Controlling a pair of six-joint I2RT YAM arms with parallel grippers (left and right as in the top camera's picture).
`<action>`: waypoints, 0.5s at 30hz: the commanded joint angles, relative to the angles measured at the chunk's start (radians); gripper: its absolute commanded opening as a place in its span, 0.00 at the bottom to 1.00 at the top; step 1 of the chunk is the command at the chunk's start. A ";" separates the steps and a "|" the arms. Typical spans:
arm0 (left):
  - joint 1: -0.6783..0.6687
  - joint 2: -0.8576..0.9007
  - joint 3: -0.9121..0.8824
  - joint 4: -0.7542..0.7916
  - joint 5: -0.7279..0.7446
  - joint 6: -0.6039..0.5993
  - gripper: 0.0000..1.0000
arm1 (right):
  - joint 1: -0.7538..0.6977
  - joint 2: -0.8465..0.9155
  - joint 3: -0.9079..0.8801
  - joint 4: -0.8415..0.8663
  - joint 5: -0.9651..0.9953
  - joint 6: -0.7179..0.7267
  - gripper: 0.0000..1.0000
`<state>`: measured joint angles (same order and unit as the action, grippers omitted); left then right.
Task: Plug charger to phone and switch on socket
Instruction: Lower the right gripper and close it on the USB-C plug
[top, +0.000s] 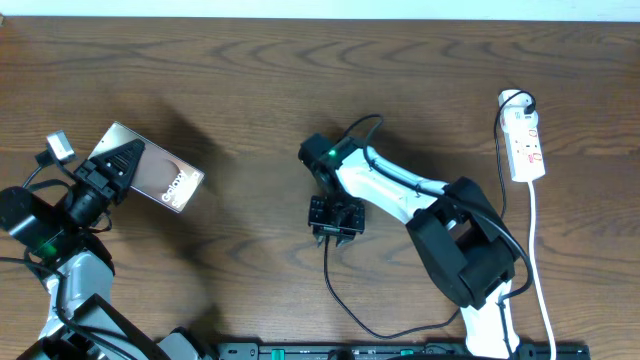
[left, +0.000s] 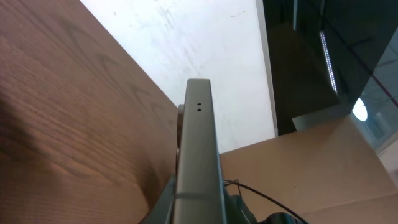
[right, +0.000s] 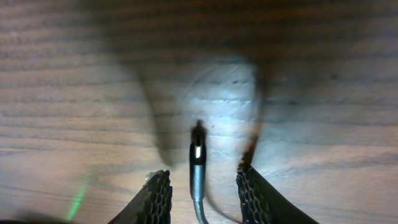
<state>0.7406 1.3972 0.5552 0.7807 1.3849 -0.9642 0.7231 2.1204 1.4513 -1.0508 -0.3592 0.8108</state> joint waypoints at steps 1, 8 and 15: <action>0.004 -0.005 0.025 0.005 0.021 0.006 0.08 | 0.010 0.012 -0.001 0.000 0.010 0.015 0.34; 0.004 -0.005 0.025 0.005 0.021 0.006 0.07 | 0.010 0.012 -0.001 0.004 0.024 0.015 0.32; 0.004 -0.005 0.025 0.005 0.021 0.006 0.07 | 0.010 0.012 -0.001 0.003 0.066 0.023 0.33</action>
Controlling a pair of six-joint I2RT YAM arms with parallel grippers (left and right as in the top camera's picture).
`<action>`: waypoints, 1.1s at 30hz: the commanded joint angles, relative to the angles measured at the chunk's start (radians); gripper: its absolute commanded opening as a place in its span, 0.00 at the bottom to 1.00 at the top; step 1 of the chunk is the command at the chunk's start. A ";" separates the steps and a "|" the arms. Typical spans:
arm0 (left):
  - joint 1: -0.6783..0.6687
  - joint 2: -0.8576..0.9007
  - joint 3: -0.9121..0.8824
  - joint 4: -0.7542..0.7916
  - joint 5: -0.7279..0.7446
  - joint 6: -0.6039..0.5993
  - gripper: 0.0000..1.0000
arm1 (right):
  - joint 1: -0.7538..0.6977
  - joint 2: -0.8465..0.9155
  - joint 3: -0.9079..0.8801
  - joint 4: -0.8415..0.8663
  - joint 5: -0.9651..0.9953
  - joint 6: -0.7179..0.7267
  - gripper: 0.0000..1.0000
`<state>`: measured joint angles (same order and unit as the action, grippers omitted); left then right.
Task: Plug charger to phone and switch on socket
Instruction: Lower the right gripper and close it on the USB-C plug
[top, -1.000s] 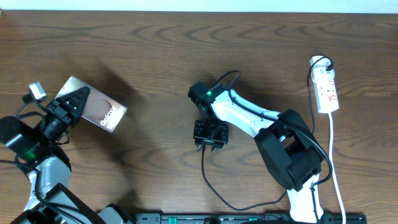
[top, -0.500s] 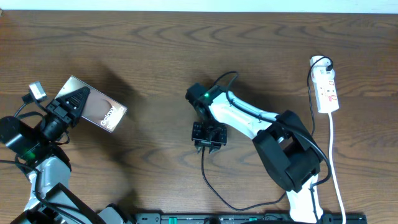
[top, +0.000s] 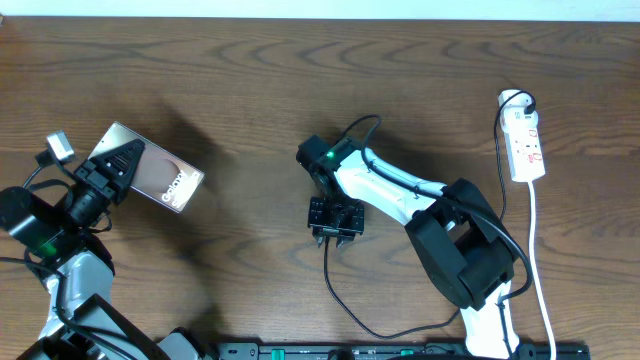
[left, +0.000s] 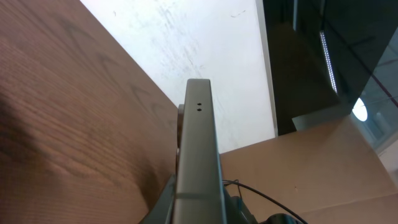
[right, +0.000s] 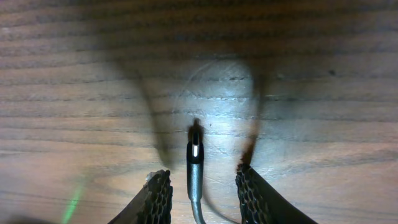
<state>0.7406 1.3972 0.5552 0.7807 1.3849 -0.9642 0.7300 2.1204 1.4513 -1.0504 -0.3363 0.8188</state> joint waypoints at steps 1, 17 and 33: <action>0.004 -0.005 0.025 0.005 0.021 0.006 0.07 | 0.003 0.012 -0.001 0.003 0.043 0.014 0.33; 0.004 -0.005 0.024 0.005 0.021 0.006 0.07 | 0.003 0.012 -0.001 -0.003 0.058 0.022 0.29; 0.004 -0.005 0.024 0.005 0.021 0.006 0.08 | 0.005 0.012 -0.001 -0.016 0.083 0.041 0.26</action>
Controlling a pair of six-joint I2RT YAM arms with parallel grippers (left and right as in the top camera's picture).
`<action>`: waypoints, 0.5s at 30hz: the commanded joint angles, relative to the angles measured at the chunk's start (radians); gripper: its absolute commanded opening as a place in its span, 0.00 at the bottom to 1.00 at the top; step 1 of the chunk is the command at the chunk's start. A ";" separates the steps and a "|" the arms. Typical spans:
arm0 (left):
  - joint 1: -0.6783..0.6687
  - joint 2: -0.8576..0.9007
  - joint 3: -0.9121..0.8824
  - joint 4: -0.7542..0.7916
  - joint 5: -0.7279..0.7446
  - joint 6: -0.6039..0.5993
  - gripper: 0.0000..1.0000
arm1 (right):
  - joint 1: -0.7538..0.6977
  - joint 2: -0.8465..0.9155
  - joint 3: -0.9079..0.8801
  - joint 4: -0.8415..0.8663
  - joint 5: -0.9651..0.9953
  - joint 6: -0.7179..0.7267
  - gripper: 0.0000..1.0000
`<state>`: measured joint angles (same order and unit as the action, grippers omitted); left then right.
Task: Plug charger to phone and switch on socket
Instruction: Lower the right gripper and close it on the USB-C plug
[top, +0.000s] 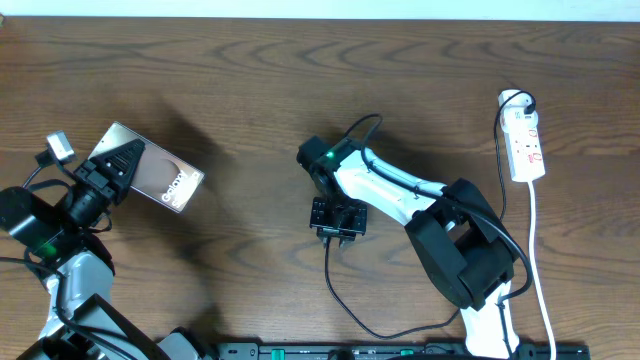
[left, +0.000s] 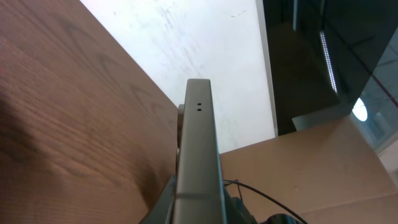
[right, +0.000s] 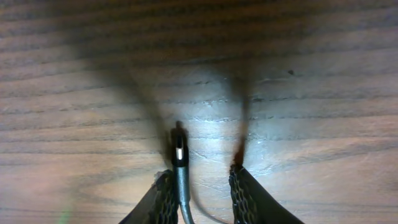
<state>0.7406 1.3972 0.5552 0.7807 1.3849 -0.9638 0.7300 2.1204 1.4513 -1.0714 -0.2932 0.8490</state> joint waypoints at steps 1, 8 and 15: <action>0.004 -0.005 0.024 0.005 0.021 0.005 0.07 | 0.006 0.012 -0.001 0.005 0.040 0.011 0.25; 0.004 -0.005 0.024 0.005 0.021 0.005 0.07 | 0.012 0.012 -0.001 0.004 0.039 0.022 0.22; 0.004 -0.005 0.024 0.005 0.021 0.006 0.07 | 0.011 0.012 -0.001 0.006 0.041 0.023 0.18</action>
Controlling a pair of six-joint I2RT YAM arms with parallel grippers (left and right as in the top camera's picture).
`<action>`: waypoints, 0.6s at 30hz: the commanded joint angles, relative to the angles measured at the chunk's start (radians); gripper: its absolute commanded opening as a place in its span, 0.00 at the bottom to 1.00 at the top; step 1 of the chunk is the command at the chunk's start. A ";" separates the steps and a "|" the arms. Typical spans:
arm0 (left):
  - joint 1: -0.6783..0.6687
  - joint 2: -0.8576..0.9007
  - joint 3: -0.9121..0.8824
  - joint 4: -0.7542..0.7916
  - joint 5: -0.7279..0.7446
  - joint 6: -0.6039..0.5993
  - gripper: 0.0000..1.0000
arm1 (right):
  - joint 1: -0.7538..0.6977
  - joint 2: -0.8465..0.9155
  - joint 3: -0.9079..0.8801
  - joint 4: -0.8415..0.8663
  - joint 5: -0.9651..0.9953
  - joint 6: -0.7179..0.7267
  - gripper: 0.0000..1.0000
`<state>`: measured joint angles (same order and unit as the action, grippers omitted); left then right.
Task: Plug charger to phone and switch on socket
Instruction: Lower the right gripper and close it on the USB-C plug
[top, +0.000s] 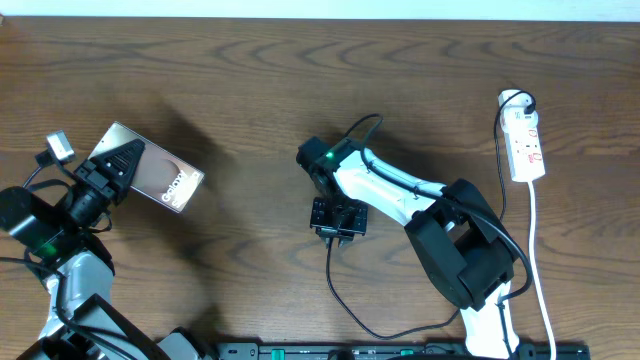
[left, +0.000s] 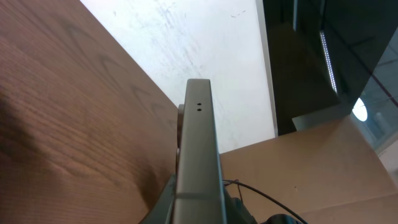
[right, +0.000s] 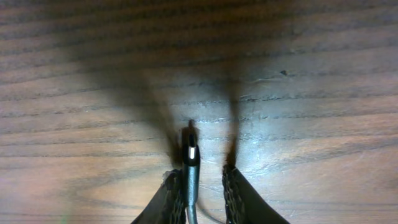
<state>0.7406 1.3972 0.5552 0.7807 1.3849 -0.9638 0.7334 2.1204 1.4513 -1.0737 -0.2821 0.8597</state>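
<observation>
The phone (top: 155, 178), screen up, is held off the table at the left by my left gripper (top: 112, 168), which is shut on it. In the left wrist view only its grey edge (left: 198, 155) shows, rising between the jaws. The black charger plug (right: 191, 152) lies on the wood at mid-table, its cable (top: 345, 300) trailing toward the near edge. My right gripper (right: 202, 174) straddles the plug, jaws narrowly apart. The plug rests against the left finger (right: 174, 190), with a gap to the right one. The white socket strip (top: 526, 140) lies at the far right.
The strip's white lead (top: 540, 260) runs down the right side of the table (top: 300, 80). A black rail (top: 400, 350) runs along the near edge. Beyond the table's edge the left wrist view shows a white wall (left: 205, 43) and a cardboard box (left: 298, 168).
My right gripper's jaws have drawn closer together around the charger plug, which now lies against the left finger. The left gripper and the phone have not moved.
At first my right gripper stood wide open over the charger plug, with the plug centred between the fingers, and it stayed so. Then the jaws had narrowed, and now they are narrower still. All along the left gripper held the phone still.
</observation>
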 joint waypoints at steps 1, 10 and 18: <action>0.004 -0.005 0.024 0.005 0.021 0.006 0.07 | 0.008 0.012 -0.001 0.011 0.030 0.012 0.18; 0.004 -0.005 0.024 0.005 0.021 0.006 0.07 | 0.007 0.012 -0.001 0.019 0.071 0.038 0.19; 0.004 -0.005 0.024 0.005 0.021 0.006 0.07 | 0.005 0.012 -0.001 0.035 0.075 0.045 0.19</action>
<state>0.7406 1.3972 0.5552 0.7807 1.3849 -0.9642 0.7364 2.1193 1.4521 -1.0557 -0.2703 0.8894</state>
